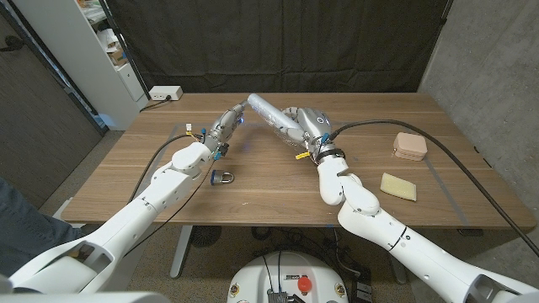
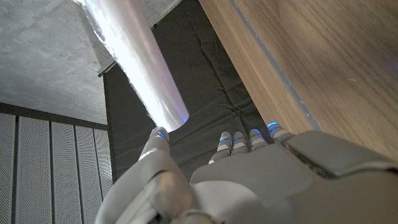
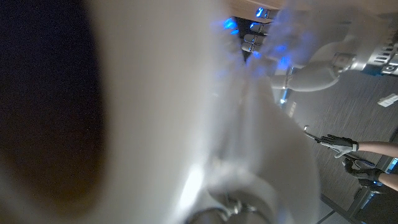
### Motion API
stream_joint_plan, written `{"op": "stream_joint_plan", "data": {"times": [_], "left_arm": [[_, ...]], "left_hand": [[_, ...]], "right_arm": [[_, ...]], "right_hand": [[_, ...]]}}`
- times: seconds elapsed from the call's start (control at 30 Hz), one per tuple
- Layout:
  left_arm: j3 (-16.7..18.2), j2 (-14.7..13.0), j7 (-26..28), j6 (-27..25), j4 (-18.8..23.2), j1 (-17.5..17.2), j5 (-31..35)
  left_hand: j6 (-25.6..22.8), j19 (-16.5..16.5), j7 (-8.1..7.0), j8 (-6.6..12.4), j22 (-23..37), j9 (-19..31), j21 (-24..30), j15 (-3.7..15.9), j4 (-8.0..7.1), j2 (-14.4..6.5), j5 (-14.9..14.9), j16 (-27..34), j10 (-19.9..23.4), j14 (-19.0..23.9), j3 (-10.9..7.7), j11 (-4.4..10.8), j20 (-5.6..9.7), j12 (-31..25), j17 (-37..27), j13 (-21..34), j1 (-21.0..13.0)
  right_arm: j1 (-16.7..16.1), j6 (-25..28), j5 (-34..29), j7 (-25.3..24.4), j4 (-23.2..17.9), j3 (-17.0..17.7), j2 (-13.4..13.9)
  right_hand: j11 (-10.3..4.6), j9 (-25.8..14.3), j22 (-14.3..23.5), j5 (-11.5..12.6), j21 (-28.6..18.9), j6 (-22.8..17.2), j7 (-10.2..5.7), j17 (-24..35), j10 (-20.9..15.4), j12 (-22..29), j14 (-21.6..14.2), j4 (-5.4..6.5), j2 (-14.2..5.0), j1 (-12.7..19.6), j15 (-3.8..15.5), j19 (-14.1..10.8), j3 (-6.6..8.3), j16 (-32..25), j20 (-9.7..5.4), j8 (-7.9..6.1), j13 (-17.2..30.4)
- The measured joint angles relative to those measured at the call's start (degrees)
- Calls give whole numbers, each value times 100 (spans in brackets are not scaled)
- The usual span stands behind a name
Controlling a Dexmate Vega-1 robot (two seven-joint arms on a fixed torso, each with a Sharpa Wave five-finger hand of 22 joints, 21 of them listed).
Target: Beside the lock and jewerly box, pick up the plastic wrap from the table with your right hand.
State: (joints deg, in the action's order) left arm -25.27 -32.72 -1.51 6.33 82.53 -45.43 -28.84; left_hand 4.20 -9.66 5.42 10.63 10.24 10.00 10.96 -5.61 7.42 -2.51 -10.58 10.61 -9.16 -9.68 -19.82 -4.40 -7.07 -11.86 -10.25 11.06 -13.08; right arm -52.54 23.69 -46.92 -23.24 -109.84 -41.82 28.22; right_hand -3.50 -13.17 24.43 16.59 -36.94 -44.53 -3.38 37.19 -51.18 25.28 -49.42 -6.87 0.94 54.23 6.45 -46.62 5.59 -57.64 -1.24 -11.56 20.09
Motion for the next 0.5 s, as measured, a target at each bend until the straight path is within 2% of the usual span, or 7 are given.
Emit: {"op": "stream_joint_plan", "data": {"times": [0.5], "left_arm": [[-22,-7,24,-43,83,31,35]], "left_hand": [[0,0,0,0,0,0,0,0,0,0,0,0,0,0,0,0,0,0,0,0,0]], "right_arm": [[12,55,-24,-33,-181,93,74]], "right_hand": [[0,-3,1,39,-45,-24,-24,-32,0,45,0,15,0,1,0,32,-31,-66,-31,16,-2]]}}
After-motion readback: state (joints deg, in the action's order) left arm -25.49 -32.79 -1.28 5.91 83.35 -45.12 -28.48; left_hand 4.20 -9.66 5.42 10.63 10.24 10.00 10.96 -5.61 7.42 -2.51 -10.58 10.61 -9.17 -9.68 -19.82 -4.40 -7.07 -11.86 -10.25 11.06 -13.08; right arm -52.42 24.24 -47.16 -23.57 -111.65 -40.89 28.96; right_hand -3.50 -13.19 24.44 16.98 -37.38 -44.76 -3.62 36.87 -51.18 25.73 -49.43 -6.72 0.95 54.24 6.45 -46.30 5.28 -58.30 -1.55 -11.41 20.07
